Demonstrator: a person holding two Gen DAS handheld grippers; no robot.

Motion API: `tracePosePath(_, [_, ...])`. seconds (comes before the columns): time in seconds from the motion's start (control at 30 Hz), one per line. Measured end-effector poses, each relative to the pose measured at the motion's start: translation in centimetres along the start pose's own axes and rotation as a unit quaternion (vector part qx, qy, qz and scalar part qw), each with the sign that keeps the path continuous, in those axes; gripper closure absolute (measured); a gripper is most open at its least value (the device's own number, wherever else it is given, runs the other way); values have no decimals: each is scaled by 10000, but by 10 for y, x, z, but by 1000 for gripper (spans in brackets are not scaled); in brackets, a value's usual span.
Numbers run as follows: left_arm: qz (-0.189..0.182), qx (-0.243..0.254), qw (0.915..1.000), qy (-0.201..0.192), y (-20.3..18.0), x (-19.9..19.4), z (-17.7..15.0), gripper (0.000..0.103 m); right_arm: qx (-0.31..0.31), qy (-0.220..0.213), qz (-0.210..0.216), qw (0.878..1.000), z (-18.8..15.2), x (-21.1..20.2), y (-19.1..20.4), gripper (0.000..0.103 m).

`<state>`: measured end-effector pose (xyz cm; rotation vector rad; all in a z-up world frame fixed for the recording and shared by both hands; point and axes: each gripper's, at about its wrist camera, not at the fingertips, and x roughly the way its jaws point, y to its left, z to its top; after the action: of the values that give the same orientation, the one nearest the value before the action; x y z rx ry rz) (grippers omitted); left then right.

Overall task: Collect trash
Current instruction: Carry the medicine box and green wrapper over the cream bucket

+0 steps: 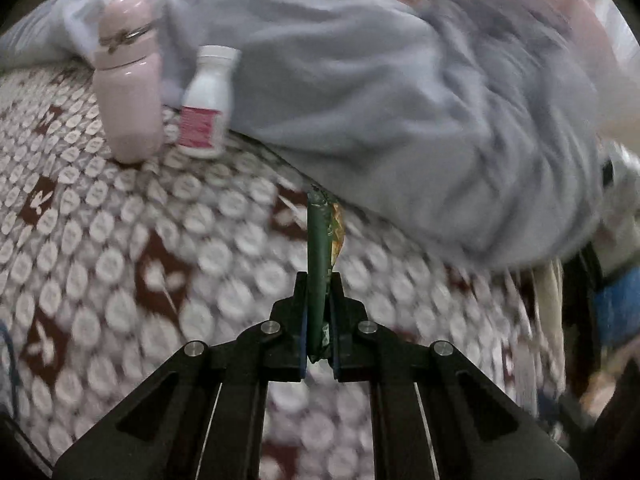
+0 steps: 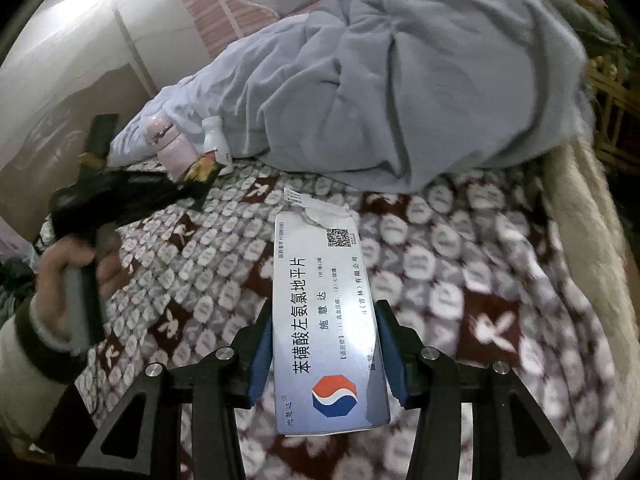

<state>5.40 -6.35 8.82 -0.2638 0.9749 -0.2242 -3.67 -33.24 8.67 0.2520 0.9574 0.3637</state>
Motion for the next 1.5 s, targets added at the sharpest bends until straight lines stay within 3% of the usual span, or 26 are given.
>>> tracePosePath(0.3, [5, 982, 9951, -65, -81, -33, -69, 97, 48, -215, -467, 9987, -26, -48, -14, 57])
tracePosePath(0.87, [-355, 2090, 9773, -26, -210, -36, -124, 97, 863, -616, -1143, 9878, -70, -126, -88, 57])
tracePosePath(1.5, [-1224, 3134, 9410, 370, -348, -24, -175, 97, 1856, -830, -2066, 9571, -128, -202, -184, 57])
